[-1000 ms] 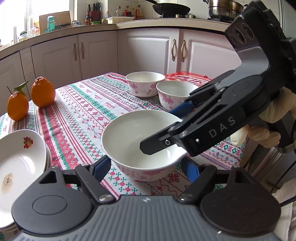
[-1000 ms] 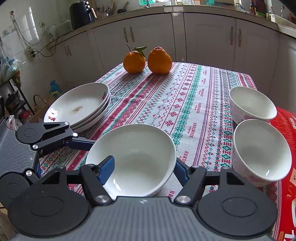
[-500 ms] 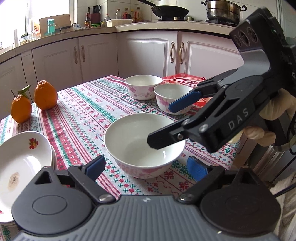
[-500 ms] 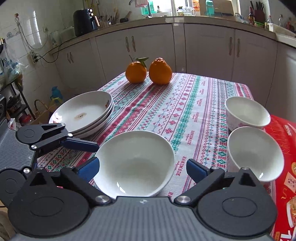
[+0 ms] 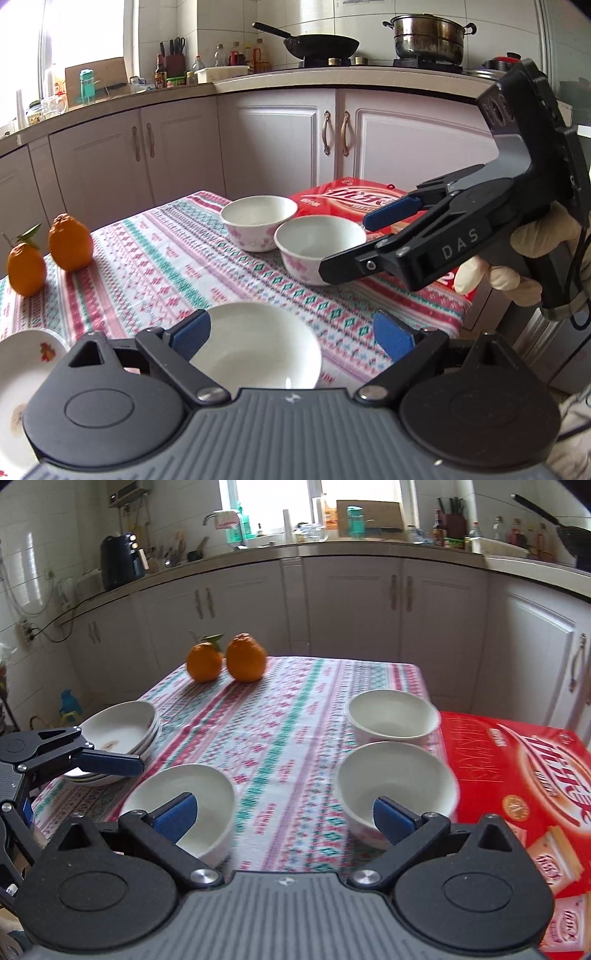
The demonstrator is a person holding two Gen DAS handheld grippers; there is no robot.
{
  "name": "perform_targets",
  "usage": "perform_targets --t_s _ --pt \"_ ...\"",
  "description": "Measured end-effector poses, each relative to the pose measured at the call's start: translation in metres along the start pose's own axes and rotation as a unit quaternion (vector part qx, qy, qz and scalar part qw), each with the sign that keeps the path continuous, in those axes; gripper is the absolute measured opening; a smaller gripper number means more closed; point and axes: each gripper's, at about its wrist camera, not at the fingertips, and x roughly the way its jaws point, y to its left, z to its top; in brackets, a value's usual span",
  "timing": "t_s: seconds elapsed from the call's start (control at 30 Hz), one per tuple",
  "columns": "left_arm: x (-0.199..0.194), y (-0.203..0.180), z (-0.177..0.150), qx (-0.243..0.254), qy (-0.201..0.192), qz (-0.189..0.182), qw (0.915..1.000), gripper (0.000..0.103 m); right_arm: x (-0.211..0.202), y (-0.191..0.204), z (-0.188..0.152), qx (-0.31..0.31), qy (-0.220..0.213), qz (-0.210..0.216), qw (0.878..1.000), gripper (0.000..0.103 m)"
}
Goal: Organize plates and bowls
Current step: 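Carry the held bowl toward another white bowl with the right tool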
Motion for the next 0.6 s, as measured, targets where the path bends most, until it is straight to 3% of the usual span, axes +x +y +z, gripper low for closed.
perform_targets --t_s 0.23,0.6 --pt "0.046 -0.023 0.018 -0.007 0.004 0.007 0.9999 0.095 -0.001 -0.038 0.006 0.012 -0.003 -0.034 0.999 0.103" --pt "0.102 -0.043 0.031 -0.027 0.022 0.044 0.9984 0.094 0.033 -0.068 0.014 0.013 0.026 -0.020 0.999 0.102"
